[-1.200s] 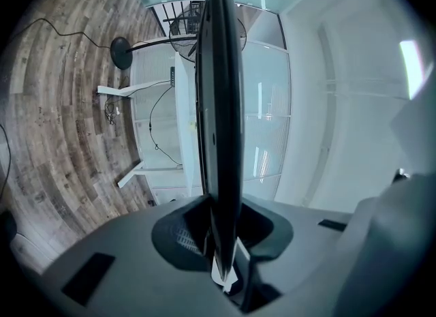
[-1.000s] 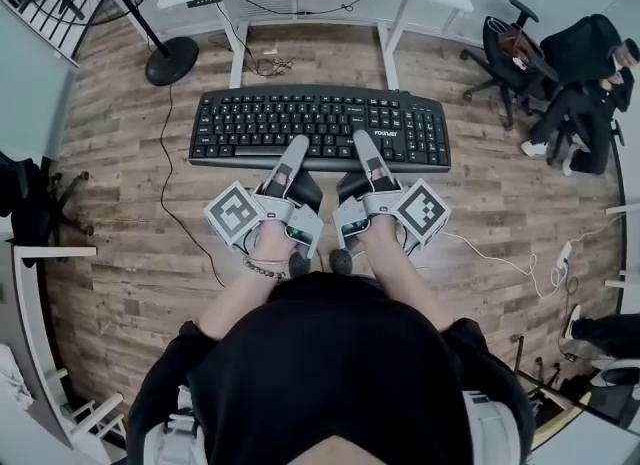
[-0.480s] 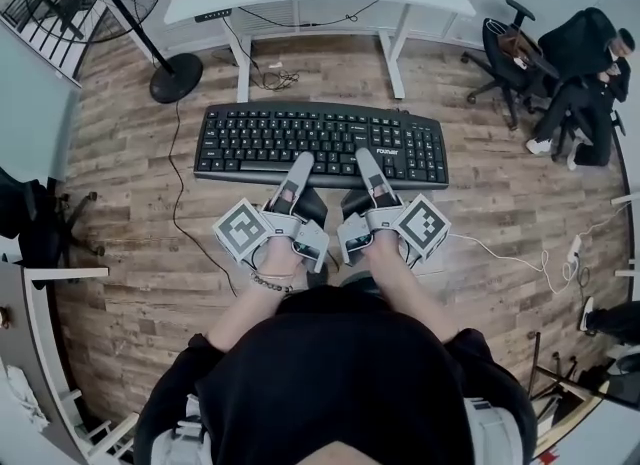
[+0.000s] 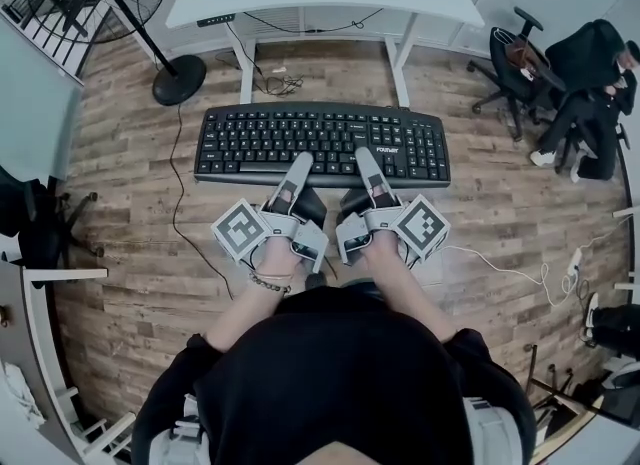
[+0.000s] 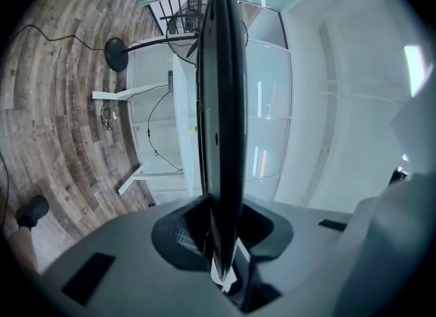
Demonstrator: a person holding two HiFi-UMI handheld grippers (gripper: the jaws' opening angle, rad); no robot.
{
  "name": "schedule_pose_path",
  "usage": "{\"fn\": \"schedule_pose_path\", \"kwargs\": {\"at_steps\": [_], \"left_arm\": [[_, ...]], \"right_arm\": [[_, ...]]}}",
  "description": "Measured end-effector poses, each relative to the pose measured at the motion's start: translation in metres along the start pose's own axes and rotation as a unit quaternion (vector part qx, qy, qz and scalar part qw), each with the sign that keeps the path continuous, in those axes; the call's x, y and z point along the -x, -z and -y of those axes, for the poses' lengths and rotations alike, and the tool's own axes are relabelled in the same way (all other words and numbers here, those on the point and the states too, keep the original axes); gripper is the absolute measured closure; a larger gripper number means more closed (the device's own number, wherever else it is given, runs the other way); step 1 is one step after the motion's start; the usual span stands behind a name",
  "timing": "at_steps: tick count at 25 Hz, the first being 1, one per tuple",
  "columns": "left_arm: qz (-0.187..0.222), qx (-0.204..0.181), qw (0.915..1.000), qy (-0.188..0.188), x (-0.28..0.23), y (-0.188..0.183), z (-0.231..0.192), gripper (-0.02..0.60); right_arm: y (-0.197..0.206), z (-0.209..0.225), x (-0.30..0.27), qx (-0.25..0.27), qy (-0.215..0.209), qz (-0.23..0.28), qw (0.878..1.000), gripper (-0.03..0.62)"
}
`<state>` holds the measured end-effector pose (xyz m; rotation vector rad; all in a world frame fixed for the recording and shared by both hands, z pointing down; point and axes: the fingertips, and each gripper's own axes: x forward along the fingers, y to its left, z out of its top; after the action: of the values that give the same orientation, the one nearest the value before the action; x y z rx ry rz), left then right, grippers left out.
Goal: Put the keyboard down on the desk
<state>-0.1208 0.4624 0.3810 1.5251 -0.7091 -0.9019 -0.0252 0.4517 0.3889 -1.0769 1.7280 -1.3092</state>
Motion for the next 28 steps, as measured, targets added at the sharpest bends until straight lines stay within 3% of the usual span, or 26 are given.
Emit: {"fn": "schedule_pose_path", "kwargs": {"at_steps": [21,28], "left_arm": [[0.021,-0.006,0.9997,0.013,-0.194,-0.038,-0.015,0.483],[0.046,-0.007,0.9989,0.010,-0.258,-0.062,-0.023,0.483]], "right_arm": [[-0.139,0.023,-0.144,0.027,-0.012,-0.003,1.000,0.479],[-0.179,0.031,-0.205,0.037,-0.020,-0.028,0.999,0.477]]}}
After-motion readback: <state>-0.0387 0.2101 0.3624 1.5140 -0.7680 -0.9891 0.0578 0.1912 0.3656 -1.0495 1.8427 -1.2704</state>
